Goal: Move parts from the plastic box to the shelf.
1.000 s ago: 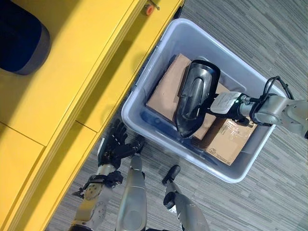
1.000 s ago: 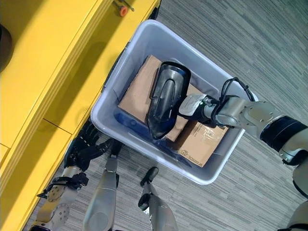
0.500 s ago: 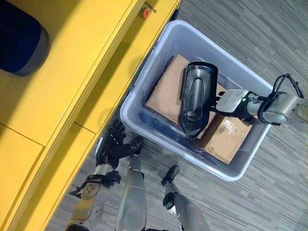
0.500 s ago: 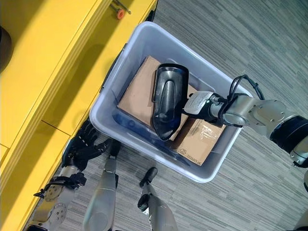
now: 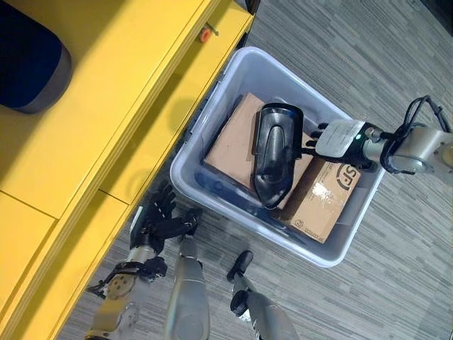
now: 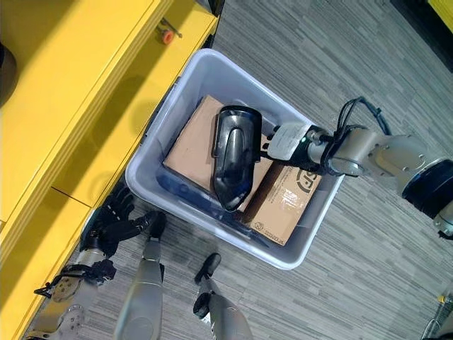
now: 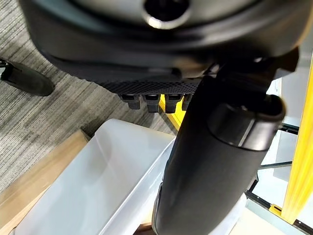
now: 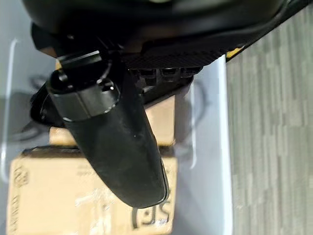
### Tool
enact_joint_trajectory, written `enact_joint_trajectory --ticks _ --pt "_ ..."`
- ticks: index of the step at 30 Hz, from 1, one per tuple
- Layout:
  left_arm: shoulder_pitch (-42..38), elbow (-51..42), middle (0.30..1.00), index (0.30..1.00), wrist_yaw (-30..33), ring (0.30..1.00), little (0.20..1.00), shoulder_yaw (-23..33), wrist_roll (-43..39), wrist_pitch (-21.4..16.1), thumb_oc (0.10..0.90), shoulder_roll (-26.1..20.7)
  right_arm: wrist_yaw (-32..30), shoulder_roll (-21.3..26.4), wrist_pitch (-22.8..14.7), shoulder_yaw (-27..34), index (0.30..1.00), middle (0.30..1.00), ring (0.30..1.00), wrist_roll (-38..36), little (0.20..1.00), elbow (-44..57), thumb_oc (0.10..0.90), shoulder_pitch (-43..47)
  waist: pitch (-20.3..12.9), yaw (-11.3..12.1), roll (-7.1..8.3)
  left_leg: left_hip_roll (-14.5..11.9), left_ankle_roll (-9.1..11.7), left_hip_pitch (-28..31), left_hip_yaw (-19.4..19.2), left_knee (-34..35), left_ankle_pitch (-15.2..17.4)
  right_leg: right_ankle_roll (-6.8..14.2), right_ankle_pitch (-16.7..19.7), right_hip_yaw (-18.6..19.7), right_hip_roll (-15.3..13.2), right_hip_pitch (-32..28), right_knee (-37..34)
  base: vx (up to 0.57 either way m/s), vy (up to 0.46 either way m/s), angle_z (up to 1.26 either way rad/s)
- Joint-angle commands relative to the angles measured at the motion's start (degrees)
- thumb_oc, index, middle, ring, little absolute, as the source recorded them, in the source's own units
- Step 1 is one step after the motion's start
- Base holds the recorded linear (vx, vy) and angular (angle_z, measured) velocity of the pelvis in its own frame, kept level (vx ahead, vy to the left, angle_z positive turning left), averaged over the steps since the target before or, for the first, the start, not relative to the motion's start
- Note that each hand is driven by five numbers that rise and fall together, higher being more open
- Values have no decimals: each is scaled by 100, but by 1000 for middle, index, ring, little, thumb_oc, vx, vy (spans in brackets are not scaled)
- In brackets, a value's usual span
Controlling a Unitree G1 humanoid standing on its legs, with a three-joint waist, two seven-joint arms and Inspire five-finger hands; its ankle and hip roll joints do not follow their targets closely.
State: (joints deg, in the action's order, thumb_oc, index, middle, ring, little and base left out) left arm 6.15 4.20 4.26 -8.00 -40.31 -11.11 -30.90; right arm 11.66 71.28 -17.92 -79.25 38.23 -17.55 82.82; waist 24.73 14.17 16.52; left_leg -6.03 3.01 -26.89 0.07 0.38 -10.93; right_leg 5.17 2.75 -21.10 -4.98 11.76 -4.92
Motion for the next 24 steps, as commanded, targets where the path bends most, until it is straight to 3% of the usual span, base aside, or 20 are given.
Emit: enact_joint_trajectory --ticks 1,2,5,6,8,11,12,13,14,15,16,17,18,20,21,23,24 --pt "275 -480 1000 1000 -178 1000 1000 512 -124 -275 900 -352 -160 628 114 -97 1000 1000 1000 7 1000 144 900 837 11 -30 649 -13 217 701 -132 418 334 468 -41 168 -241 -505 -8 0 0 0" --pt "276 -458 1000 1000 -159 1000 1000 525 -131 -283 900 -250 -281 669 150 -97 1000 1000 1000 -98 1000 228 900 933 -26 -96 574 -11 213 714 -144 421 334 467 -37 178 -242 -503 -8 0 0 0" --pt "280 -448 1000 1000 -43 1000 1000 556 -124 -314 900 310 -782 871 421 -97 1000 1000 1000 -604 1000 489 900 1434 -128 -391 165 -25 188 721 -181 420 333 475 17 212 -253 -472 -8 -7 13 -2" --pt "243 -443 1000 1000 5 1000 1000 531 -115 -315 900 557 -917 937 570 -97 1000 1000 1000 -938 1000 701 900 1671 -154 -512 -51 -25 168 734 -220 410 341 477 44 252 -257 -464 -8 -18 49 -11" --pt "191 -450 1000 1000 47 1000 1000 495 -85 -280 900 774 -958 1126 724 112 1000 1000 1000 -1292 1000 1194 900 1761 -161 -644 -259 -22 141 741 -270 401 362 479 74 288 -268 -444 -8 -22 42 -28" --pt "182 -442 1000 1000 51 1000 1000 502 -62 -243 900 811 -882 1228 786 588 1000 1000 1000 -1499 1000 1459 900 1402 -156 -689 -295 -17 126 733 -275 411 339 476 94 296 -271 -421 -8 -6 10 -14" --pt "199 -433 1000 1000 76 1000 1000 538 -71 -219 900 991 -927 1315 940 1458 1000 1000 1000 -1927 1000 1721 900 762 -152 -799 -446 -19 114 748 -299 402 379 475 91 321 -275 -424 -8 1 31 -2" --pt "233 -442 1000 1000 96 1000 1000 586 -73 -184 900 1013 -916 1305 975 2374 1000 1000 1000 -2158 1000 1940 900 -86 -167 -854 -451 -15 101 748 -312 397 385 480 97 329 -282 -422 -8 1 31 -2" --pt "243 -446 1000 1000 97 1000 1000 591 -72 -181 900 927 -894 1312 985 2767 1000 1000 1000 -2126 1000 2004 900 -472 -182 -825 -376 -8 93 725 -304 409 351 480 114 319 -286 -400 -8 5 18 -8" --pt "257 -454 1000 1000 107 1000 1000 613 -83 -173 900 1027 -982 1177 1027 3326 1000 1000 1000 -2445 1000 2039 900 -935 -182 -897 -455 -11 88 751 -319 393 391 483 103 333 -289 -425 -8 0 0 0" --pt "285 -478 1000 1000 118 1000 1000 620 -114 -159 900 1013 -1041 1003 1052 4237 1000 1000 1000 -2705 1000 2143 900 -1801 -192 -910 -435 1 72 741 -317 402 365 484 118 329 -296 -413 -8 22 24 -5" --pt "356 -470 1000 1000 156 1000 1000 607 -145 -134 900 1038 -1143 476 1094 5504 1000 1000 1000 -3374 1000 2179 900 -3085 -195 -919 -459 -1 55 764 -334 385 402 480 99 334 -303 -438 -8 0 0 0" --pt "384 -475 1000 1000 179 1000 1000 573 -172 -123 900 1002 -1178 214 1097 6030 1000 1000 1000 -3649 1000 2204 900 -3681 -190 -864 -446 6 47 766 -338 385 404 479 99 339 -311 -441 -8 0 0 0" --pt "379 -478 1000 1000 179 1000 1000 557 -173 -122 900 968 -1170 212 1100 6151 1000 1000 1000 -3644 1000 2238 900 -3802 -193 -836 -426 12 40 751 -338 396 376 479 114 337 -315 -423 -8 5 2 -4" --pt "414 -452 1000 1000 224 1000 1000 528 -233 -89 900 964 -1224 -310 1101 6546 1000 1000 1000 -4225 1000 2309 900 -4337 -193 -799 -463 9 32 774 -356 386 409 477 101 341 -323 -443 -8 16 8 -8" --pt "455 -433 1000 1000 314 1000 1000 520 -261 -22 900 933 -1367 -899 1121 6698 1000 1000 1000 -4960 1000 2337 900 -4611 -203 -760 -506 16 17 793 -383 389 418 477 113 367 -332 -448 -8 18 6 -5" --pt "453 -435 1000 1000 314 1000 1000 521 -262 -20 900 929 -1366 -900 1123 6706 1000 1000 1000 -4962 1000 2341 900 -4615 -208 -761 -502 21 12 780 -382 399 393 477 126 366 -336 -431 -8 16 3 -14"
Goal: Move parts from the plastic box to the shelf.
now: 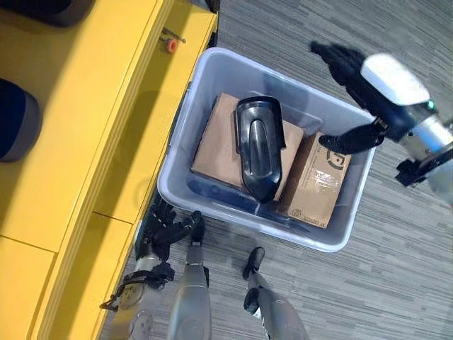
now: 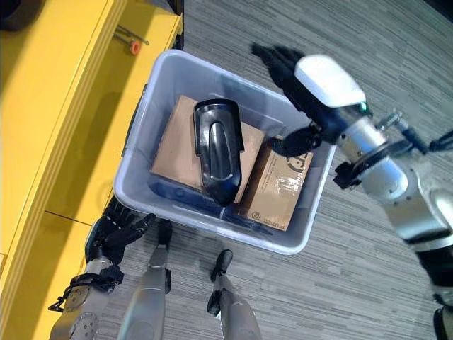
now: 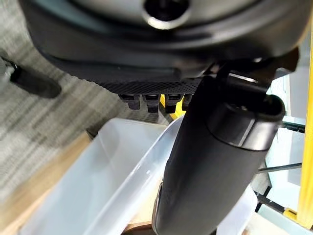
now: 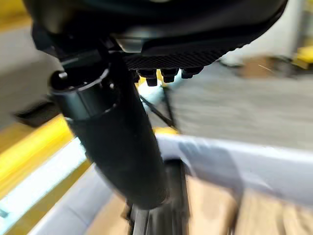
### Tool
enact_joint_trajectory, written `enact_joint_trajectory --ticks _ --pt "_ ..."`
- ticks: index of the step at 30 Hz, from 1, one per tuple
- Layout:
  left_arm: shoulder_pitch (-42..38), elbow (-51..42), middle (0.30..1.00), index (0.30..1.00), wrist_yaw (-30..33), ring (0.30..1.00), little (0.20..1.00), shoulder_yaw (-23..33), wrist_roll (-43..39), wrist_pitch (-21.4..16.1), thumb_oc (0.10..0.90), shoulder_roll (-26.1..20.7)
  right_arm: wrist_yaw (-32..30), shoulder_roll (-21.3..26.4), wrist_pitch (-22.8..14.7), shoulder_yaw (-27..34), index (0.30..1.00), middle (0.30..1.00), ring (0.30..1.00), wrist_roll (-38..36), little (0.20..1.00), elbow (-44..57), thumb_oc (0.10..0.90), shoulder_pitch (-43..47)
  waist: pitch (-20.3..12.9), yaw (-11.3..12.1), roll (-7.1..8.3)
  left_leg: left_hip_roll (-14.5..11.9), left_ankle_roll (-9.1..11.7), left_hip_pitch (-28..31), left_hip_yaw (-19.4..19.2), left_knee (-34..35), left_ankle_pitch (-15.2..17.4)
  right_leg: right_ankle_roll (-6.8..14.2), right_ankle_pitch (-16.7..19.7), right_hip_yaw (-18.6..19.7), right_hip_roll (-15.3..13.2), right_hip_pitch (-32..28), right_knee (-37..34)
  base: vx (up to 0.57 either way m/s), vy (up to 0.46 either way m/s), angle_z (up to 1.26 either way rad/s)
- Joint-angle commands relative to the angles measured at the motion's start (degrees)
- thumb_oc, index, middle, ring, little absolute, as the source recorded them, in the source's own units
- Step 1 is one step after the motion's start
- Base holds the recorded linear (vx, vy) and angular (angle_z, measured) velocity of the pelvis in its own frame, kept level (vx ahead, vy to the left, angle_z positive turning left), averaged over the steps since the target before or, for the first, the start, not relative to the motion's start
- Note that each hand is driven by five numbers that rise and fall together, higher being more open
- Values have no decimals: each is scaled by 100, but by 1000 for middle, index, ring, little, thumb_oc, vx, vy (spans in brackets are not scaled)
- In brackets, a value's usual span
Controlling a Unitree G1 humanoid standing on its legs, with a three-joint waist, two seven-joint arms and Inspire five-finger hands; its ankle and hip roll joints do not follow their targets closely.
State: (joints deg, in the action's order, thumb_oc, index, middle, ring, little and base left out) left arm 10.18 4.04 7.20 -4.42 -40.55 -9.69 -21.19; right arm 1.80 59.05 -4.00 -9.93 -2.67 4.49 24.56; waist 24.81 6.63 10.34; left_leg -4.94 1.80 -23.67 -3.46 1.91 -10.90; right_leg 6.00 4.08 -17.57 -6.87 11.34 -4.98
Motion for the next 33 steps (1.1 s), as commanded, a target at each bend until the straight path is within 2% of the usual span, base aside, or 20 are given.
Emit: enact_joint_trajectory --ticks 1,3,6,7,8,10,14,15,16,19,21,26,30,33 --pt "66 -401 1000 1000 96 1000 1000 130 -290 -147 900 -29 -514 -211 -287 -164 1000 1000 1000 -1521 1000 51 900 1043 -227 -6 85 -88 123 461 -40 240 390 398 3 24 -159 -390 -2 9 0 -20" --pt "61 -399 1000 1000 157 1000 1000 80 -327 -77 900 -80 -647 -685 -244 -286 1000 1000 1000 -2331 1000 -61 900 988 -213 10 57 -91 119 494 -64 227 418 393 -6 20 -162 -423 -2 12 -4 -15" --pt "61 -409 1000 1000 190 1000 1000 63 -353 -39 900 -94 -673 -813 -212 -378 1000 1000 1000 -2635 1000 -139 900 1016 -226 13 49 -83 113 474 -69 234 393 390 7 22 -171 -397 -2 3 1 0" --pt "55 -406 1000 1000 265 1000 1000 5 -347 68 900 -193 -845 -1107 -61 -663 1000 1000 1000 -3088 1000 -316 900 1186 -225 33 13 -76 113 473 -76 225 394 395 12 21 -181 -408 -2 6 -4 6" --pt "56 -406 1000 1000 266 1000 1000 9 -347 68 900 -192 -847 -1110 -61 -671 1000 1000 1000 -3088 1000 -320 900 1195 -225 29 15 -76 113 473 -77 225 395 395 12 21 -182 -408 -2 9 -5 5" --pt "52 -410 1000 1000 313 1000 1000 -11 -327 117 900 -245 -1002 -1412 -2 -919 1000 1000 1000 -3298 1000 -577 900 1464 -225 80 -44 -69 109 469 -88 219 394 400 19 10 -190 -410 -2 0 0 0" --pt "-4 -413 1000 1000 387 1000 1000 -57 -315 94 900 -255 -1229 -1761 6 -1034 1000 1000 1000 -3213 1000 -827 900 1798 -211 112 -87 -60 102 463 -96 214 397 406 27 27 -193 -395 -2 0 0 0" --pt "-45 -401 1000 1000 453 1000 1000 -86 -309 73 900 -231 -1357 -2092 -30 -1074 1000 1000 1000 -3176 1000 -902 900 1931 -195 131 -115 -63 98 457 -100 216 395 404 30 39 -195 -384 -2 0 0 0" --pt "-44 -401 1000 1000 453 1000 1000 -83 -309 73 900 -231 -1358 -2097 -30 -1077 1000 1000 1000 -3174 1000 -904 900 1935 -194 130 -113 -63 98 457 -101 216 396 404 30 40 -195 -384 -2 0 0 0" --pt "-117 -401 1000 1000 530 1000 1000 -160 -241 82 900 -194 -1501 -2501 -51 -1163 1000 1000 1000 -3026 1000 -906 900 2126 -182 160 -134 -54 89 445 -109 220 398 400 37 55 -201 -372 -2 0 0 0" --pt "-174 -383 1000 1000 599 1000 1000 -226 -182 87 900 -168 -1583 -2929 -66 -1317 1000 1000 1000 -2855 1000 -929 900 2363 -172 205 -154 -42 80 441 -104 227 409 390 33 57 -207 -359 -2 0 0 0" --pt "-198 -381 1000 1000 642 1000 1000 -262 -195 65 900 -162 -1685 -3138 -81 -1380 1000 1000 1000 -2784 1000 -1016 900 2546 -166 227 -153 -44 78 431 -99 235 413 388 30 40 -213 -362 -2 0 0 0" --pt "-239 -375 1000 1000 755 1000 1000 -296 -217 23 900 -138 -1927 -3582 -148 -1371 1000 1000 1000 -2791 1000 -1469 900 2847 -115 281 -146 -39 71 404 -82 245 415 379 24 35 -206 -345 -2 0 0 0" --pt "-250 -374 1000 1000 764 1000 1000 -313 -206 4 900 -124 -1981 -3733 -152 -1369 1000 1000 1000 -2745 1000 -1614 900 2900 -88 296 -138 -37 68 386 -82 243 413 378 29 36 -206 -337 -2 0 -1 3"
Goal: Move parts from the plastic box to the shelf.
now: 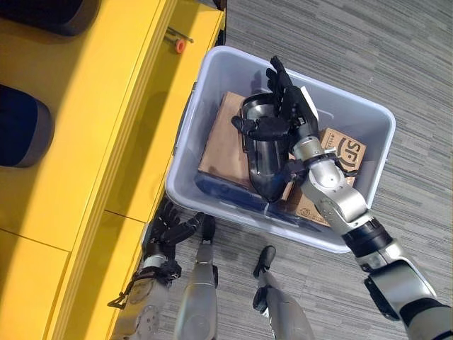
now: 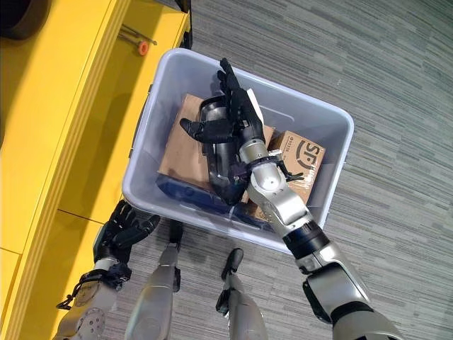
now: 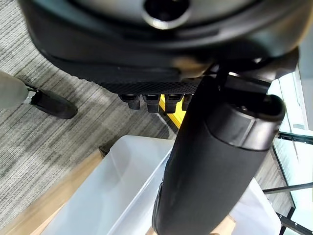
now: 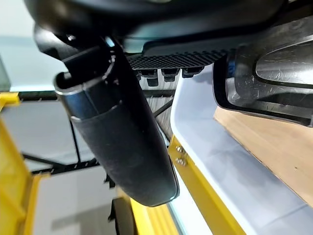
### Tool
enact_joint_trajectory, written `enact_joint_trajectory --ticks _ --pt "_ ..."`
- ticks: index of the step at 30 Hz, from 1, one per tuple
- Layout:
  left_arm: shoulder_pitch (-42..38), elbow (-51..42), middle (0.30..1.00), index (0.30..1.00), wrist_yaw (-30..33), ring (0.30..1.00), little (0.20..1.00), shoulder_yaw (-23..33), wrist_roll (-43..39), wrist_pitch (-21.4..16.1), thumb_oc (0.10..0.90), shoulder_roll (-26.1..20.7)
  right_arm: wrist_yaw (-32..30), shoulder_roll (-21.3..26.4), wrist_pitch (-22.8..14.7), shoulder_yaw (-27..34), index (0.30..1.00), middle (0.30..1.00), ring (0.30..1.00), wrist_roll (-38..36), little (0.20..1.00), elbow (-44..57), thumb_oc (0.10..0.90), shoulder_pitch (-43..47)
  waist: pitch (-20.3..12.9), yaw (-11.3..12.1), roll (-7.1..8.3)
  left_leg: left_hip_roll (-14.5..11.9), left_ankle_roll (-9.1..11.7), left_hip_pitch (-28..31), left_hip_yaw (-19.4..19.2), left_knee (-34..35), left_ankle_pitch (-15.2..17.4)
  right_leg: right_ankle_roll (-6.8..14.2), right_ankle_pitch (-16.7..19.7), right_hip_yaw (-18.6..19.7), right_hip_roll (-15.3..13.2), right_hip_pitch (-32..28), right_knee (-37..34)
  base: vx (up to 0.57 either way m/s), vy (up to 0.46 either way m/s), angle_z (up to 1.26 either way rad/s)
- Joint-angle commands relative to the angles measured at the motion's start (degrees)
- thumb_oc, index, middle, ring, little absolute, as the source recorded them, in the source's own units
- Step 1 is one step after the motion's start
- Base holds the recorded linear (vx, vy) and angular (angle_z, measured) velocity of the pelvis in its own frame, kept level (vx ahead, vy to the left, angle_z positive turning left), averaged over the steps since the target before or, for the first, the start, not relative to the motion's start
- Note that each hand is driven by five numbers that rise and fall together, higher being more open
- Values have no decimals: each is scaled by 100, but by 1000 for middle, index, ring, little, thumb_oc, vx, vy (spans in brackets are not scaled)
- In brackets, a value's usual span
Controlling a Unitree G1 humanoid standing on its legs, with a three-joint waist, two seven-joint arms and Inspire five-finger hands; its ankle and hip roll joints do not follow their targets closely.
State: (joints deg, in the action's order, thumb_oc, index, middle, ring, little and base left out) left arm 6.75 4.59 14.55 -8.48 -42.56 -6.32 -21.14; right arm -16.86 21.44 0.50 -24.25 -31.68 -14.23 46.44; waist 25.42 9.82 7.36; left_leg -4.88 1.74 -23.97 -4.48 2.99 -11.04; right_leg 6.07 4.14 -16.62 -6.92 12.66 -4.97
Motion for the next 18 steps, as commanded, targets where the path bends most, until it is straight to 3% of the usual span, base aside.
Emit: enact_joint_trajectory --ticks 1,10,18 --pt "80 -423 1000 1000 41 1000 1000 83 8 -341 900 -123 -119 -16 -601 64 1000 1000 1000 148 1000 193 900 727 -143 -17 160 -40 73 413 21 132 428 372 23 -61 -199 -468 -3 0 0 0" --pt "19 -426 1000 1000 100 1000 1000 28 17 -445 900 -105 -374 -309 -607 281 1000 1000 1000 216 1000 -807 900 1026 -3 39 109 -10 66 319 64 130 406 365 28 -81 -191 -404 -3 0 0 0" --pt "-11 -413 1000 1000 138 1000 1000 -101 -10 -524 900 -68 -587 -635 -697 640 1000 1000 1000 38 1000 -1941 900 1264 187 63 -57 22 61 208 90 113 377 338 46 -76 -198 -308 -3 0 0 0"
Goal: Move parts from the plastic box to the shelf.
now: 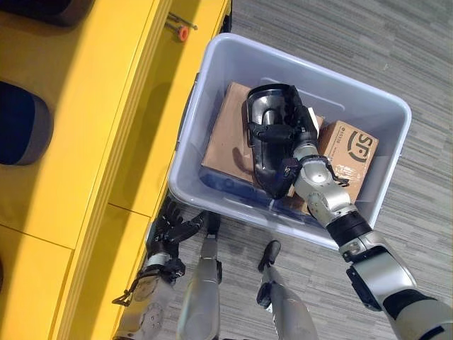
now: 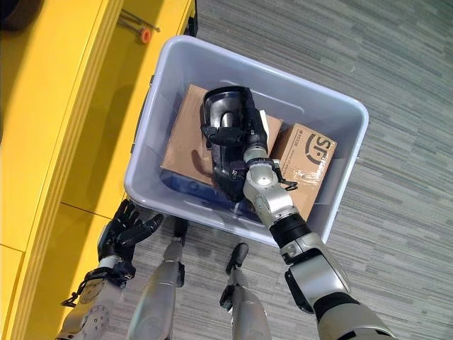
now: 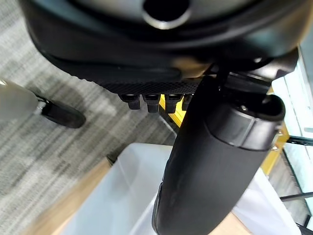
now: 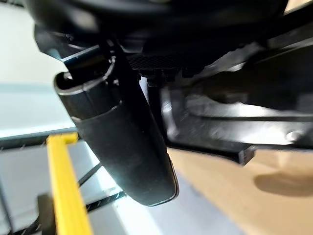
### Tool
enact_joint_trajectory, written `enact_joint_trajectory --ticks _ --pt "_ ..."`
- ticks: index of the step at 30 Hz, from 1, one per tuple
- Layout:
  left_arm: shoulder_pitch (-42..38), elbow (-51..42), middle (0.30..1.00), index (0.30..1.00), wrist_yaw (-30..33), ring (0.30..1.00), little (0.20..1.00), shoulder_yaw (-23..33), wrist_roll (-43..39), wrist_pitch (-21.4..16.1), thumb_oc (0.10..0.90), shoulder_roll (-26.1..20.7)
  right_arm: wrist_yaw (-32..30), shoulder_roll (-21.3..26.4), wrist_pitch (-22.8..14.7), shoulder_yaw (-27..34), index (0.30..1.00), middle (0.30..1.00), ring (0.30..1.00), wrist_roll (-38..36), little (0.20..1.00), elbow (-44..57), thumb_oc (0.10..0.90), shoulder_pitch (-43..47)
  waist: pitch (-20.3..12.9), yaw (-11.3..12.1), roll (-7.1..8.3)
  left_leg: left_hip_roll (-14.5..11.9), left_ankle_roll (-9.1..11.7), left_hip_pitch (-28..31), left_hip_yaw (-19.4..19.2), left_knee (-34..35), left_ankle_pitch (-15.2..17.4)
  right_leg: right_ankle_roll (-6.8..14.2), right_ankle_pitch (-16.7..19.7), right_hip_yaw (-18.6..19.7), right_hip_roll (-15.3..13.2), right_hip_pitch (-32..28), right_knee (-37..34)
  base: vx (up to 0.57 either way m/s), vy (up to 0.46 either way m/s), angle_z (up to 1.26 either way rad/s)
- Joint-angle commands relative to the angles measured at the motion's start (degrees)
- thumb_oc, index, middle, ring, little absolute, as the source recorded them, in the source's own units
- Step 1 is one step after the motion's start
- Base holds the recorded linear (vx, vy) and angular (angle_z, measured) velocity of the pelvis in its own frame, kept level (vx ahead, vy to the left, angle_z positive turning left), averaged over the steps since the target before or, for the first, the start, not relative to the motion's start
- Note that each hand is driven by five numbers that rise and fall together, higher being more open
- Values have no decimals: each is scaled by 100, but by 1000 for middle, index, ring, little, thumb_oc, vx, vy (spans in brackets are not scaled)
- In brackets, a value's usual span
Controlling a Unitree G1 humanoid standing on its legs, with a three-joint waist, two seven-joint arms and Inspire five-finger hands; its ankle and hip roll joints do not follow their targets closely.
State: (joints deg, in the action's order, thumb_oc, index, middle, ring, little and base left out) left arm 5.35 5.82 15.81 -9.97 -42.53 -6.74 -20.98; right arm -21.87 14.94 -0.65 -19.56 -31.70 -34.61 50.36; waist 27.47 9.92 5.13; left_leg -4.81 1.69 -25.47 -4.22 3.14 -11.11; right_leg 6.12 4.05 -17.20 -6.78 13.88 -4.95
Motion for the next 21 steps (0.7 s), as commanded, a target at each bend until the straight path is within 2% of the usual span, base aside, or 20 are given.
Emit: enact_joint_trajectory --ticks 1,8,12,17,21 --pt "121 -540 1000 1000 21 1000 1000 32 -23 -499 900 -85 -104 -4 -604 208 1000 1000 1000 25 1000 -23 900 921 4 59 150 16 66 339 66 96 380 334 56 -15 -214 -419 -5 0 0 0" --pt "23 -543 1000 1000 19 1000 1000 -49 -92 -585 900 -104 -136 -131 -625 319 1000 1000 1000 -89 1000 -589 900 1237 141 95 73 25 67 260 66 75 361 319 64 16 -210 -338 0 -12 -1 -1" --pt "-6 -608 1000 1000 15 1000 1000 -134 -136 -648 900 -153 -89 -252 -659 265 1000 1000 1000 -230 1000 -1145 900 1701 232 156 53 7 86 80 55 29 353 313 72 -2 -189 -194 1 -17 -10 -3" --pt "0 -612 1000 1000 30 1000 1000 -142 -128 -669 900 -158 -67 -278 -637 150 1000 1000 1000 -108 1000 -1363 900 1881 232 170 43 6 93 -47 76 38 324 304 84 -9 -178 -86 -1 0 0 0" --pt "-21 -565 1000 1000 56 1000 1000 -131 -87 -732 900 -155 10 -351 -541 -115 1000 1000 1000 329 1000 -1646 900 2063 232 223 37 37 91 -201 120 43 310 309 78 -43 -167 13 -5 1 0 1"
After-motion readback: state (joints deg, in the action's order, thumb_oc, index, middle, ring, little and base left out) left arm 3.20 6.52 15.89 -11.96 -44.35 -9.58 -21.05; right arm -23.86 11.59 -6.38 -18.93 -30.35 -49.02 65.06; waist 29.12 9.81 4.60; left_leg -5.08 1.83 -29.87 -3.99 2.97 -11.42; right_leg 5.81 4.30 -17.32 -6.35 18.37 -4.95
